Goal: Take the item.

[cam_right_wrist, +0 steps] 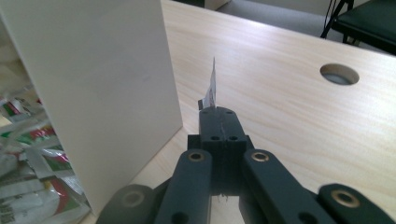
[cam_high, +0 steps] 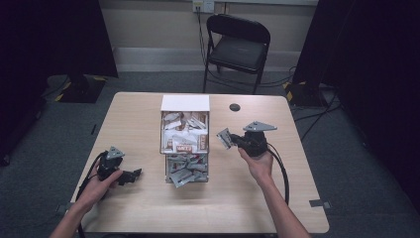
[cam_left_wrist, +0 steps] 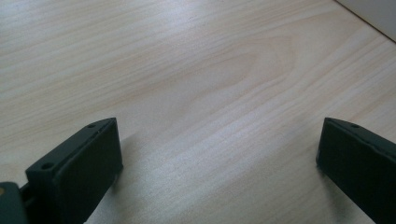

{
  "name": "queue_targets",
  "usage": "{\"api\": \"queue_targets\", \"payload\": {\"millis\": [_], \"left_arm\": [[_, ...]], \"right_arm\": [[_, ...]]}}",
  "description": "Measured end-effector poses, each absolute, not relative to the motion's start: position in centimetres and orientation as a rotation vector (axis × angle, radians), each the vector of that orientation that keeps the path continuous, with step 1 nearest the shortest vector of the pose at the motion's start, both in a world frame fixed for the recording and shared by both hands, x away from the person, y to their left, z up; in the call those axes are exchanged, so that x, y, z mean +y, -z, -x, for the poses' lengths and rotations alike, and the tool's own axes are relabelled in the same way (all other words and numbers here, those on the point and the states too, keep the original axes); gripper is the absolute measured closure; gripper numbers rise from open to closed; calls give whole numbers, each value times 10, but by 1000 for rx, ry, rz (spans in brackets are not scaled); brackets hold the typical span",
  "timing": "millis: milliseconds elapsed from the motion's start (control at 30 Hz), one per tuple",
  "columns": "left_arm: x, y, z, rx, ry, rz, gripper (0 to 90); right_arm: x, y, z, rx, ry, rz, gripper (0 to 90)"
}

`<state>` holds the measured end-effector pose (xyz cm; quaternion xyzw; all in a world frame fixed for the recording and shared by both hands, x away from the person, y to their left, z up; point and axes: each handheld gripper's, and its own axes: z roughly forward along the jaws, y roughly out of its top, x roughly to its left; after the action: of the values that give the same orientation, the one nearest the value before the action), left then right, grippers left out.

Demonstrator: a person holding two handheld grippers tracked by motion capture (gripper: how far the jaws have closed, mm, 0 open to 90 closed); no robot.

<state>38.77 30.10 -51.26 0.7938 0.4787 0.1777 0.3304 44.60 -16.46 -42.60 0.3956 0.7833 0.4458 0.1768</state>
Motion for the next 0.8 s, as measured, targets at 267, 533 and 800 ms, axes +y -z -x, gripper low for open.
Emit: {"api": "queue_targets", "payload": {"millis": [267, 533, 800], "left_arm": [[301, 513, -388, 1252, -465, -2076, 0], [301, 513, -388, 1252, -465, -2076, 0], [301, 513, -388, 1251, -465, -2076, 0]], "right_arm": [[-161, 443, -446, 2243, -1248, -1156, 900], [-157, 452, -447, 2267, -1229, -1158, 900], [-164, 460, -449, 2237, -1181, -1207, 900]]}}
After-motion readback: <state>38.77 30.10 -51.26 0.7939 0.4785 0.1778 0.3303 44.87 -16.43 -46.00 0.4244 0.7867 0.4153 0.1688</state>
